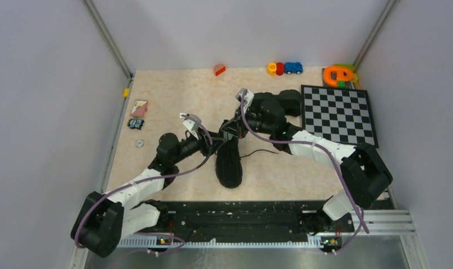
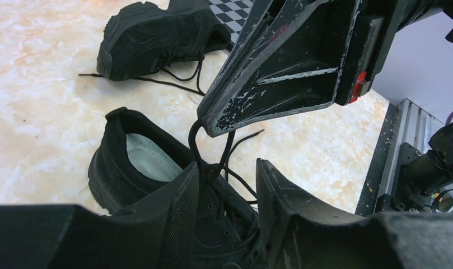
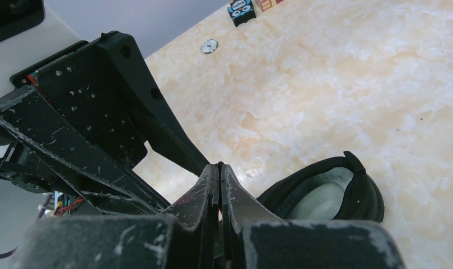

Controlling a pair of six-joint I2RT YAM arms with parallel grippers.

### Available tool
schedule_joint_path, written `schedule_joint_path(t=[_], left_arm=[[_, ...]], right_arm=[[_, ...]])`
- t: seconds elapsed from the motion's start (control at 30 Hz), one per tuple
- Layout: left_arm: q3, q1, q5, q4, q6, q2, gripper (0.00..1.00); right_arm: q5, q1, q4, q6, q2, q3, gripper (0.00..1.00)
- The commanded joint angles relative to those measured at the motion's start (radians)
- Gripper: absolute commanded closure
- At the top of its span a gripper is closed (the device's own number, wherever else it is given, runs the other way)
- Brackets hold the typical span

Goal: Tie the shoes
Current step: Wrap the shoelace around the shoelace.

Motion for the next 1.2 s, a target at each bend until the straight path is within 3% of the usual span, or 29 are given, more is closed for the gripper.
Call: schedule_joint_path(t=[0.0, 0.4, 0.6, 0.83, 0.97, 1.07, 1.1, 1.17], left_arm=[[0.015, -0.012, 0.012, 0.083, 0.011, 0.02, 0.54], [0.081, -0.085, -0.078, 0.021, 0.087, 0.075, 0.53], [0.106, -0.1, -0.129, -0.014, 0.098, 0.095, 0.59], [0.107, -0.116, -0.209, -0.156, 0.077, 0.016, 0.6], [0.044, -0.125, -0.247, -0.203, 0.052, -0.104, 0.52], [0.025, -0.125, -0.28, -0.226, 0.043, -0.17, 0.35], [0.028, -0.125, -0.291, -0.233, 0.048, -0.175, 0.24], [0.044, -0.125, -0.311, -0.236, 0.057, -0.162, 0.19]], right_arm=[[-0.001, 0.012, 0.018, 0.018, -0.02, 0.052, 1.0], [-0.005, 0.012, -0.004, 0.016, -0.021, 0.062, 1.0], [-0.005, 0.012, -0.006, 0.017, -0.022, 0.06, 1.0], [0.007, 0.012, -0.015, 0.014, -0.026, 0.061, 1.0], [0.007, 0.012, -0.017, 0.014, -0.026, 0.062, 1.0], [0.006, 0.012, -0.009, 0.016, -0.023, 0.06, 1.0], [0.006, 0.012, -0.008, 0.019, -0.023, 0.058, 1.0], [0.004, 0.012, -0.005, 0.022, -0.022, 0.06, 1.0]])
